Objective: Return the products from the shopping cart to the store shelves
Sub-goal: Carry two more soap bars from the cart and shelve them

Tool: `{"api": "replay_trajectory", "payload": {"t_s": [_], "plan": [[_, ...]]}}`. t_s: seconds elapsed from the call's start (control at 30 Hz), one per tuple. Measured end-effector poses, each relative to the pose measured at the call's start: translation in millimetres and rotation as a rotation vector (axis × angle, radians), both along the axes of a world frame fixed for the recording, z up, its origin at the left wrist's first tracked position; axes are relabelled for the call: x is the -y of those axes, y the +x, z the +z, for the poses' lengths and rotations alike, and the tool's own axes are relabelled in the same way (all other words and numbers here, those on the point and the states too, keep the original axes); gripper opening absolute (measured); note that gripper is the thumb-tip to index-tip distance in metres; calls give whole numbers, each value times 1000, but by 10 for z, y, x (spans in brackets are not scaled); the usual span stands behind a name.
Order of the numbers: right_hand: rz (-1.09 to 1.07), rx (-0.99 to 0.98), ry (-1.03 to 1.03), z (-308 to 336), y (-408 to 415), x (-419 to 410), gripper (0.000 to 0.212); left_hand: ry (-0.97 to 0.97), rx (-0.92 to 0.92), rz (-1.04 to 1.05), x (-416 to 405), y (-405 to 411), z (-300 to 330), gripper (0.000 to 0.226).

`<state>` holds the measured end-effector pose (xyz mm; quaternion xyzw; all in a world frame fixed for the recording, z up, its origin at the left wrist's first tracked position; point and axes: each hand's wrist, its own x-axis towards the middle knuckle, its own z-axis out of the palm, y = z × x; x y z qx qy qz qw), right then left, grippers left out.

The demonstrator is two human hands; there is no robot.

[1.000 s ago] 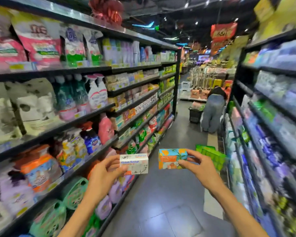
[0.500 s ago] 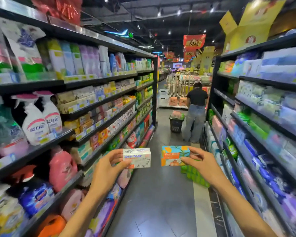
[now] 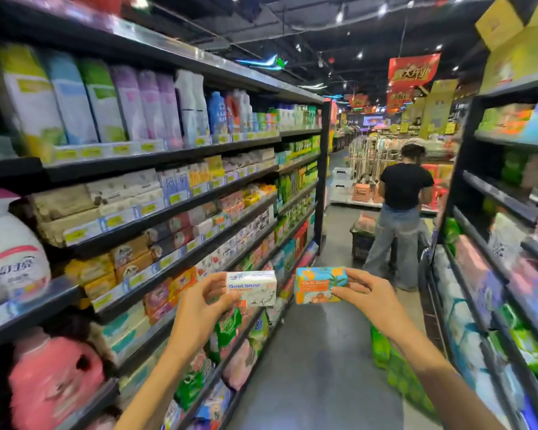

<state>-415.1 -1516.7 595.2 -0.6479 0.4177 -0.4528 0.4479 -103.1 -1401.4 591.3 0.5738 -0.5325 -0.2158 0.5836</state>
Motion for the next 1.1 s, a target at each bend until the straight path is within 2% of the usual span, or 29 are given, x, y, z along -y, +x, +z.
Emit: {"api": "replay_trajectory", "payload": {"t_s": [0.2,0.3,0.43,0.63,0.83,1.1], "plan": [[126,-6,4,148,429,1362,41,24,-19,140,1126,298,-27,35],[180,-19,0,109,721,2029,43,34,-15,219,1642,513,-95,33],[259,2,1,23,1171,2821,35,38,-33,337,2326,847,-249,33],[413,-64,-15,-49,1992,4041,39,12,-94,455,3296,1345,-358,30],[567,-57,14,-73,2853,4975,38,23,-68,633,3939,1802,-351,32],[766,-80,14,-228,3861,5823,44,99,-92,878,4331,2249,-460,25]]}}
